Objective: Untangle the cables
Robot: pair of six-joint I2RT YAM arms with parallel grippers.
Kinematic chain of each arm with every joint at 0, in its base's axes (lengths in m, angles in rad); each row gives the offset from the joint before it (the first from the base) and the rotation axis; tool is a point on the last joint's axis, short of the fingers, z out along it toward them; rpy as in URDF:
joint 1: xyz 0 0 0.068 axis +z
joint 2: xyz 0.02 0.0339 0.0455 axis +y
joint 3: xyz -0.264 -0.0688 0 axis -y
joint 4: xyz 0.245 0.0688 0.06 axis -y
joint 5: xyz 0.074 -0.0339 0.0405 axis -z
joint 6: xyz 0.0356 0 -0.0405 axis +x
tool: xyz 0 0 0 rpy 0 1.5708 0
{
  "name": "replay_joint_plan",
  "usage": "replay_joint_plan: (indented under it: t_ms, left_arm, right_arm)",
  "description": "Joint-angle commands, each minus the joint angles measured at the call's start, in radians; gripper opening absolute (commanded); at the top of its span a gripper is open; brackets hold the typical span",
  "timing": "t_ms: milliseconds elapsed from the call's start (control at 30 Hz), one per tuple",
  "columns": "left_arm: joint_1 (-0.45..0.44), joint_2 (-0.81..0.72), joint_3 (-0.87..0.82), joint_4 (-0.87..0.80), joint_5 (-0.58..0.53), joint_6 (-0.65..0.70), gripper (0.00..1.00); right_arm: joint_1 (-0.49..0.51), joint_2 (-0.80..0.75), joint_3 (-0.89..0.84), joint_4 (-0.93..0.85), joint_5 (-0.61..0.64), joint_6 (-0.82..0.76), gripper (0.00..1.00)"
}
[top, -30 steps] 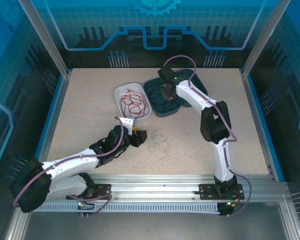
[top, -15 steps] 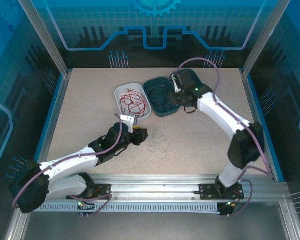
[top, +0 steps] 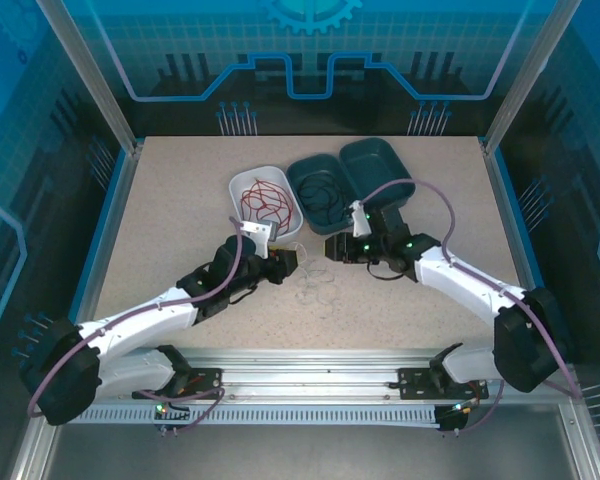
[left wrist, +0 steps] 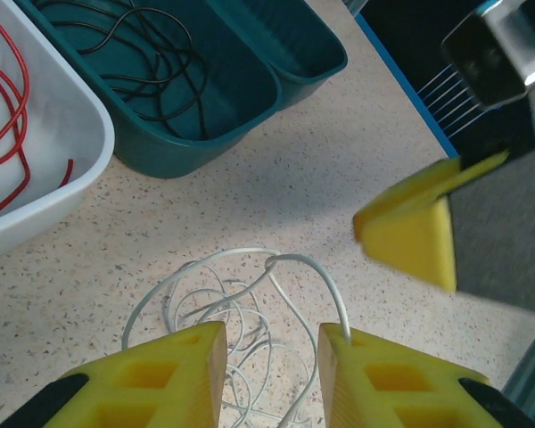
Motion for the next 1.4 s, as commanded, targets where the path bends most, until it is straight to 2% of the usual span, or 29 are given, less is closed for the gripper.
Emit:
replay_joint_plan:
  t_ms: [0,300,633,733,800,933,1200,1367]
  left_arm:
    - [0.01,0.01,0.033,0.014,0.03,-0.014,0.33]
    - [0.013,0.013,0.017,0.027,0.029,-0.029,0.33]
    - [0.016,0.027,0.016,0.059,0.03,-0.04,0.34]
    - [0.015,0.037,0.016,0.062,0.033,-0.042,0.34]
    - [0.016,0.039,0.016,0.061,0.031,-0.043,0.34]
    - [0.027,0.027,0.003,0.046,0.01,-0.049,0.35]
    - [0.074,0.003,-0.017,-0.024,-0.015,-0.006,0.4]
    - [0.091,-0.014,-0.032,-0.024,0.024,0.04,0.43]
  right_arm:
    - [0.037,-0.01,-0.029,0.15,-0.056,0.144,0.36]
    - [0.087,0.076,-0.046,0.299,-0.102,0.259,0.35]
    - [0.11,0.133,-0.038,0.301,-0.09,0.284,0.34]
    - [0.115,0.144,-0.043,0.332,-0.104,0.293,0.29]
    - [0.117,0.147,-0.045,0.332,-0.104,0.294,0.21]
    - [0.113,0.116,-0.042,0.245,-0.065,0.253,0.01]
    - [0.075,-0.067,0.013,-0.054,0.03,0.099,0.0]
    - [0.045,-0.158,0.088,-0.169,0.006,0.026,0.0]
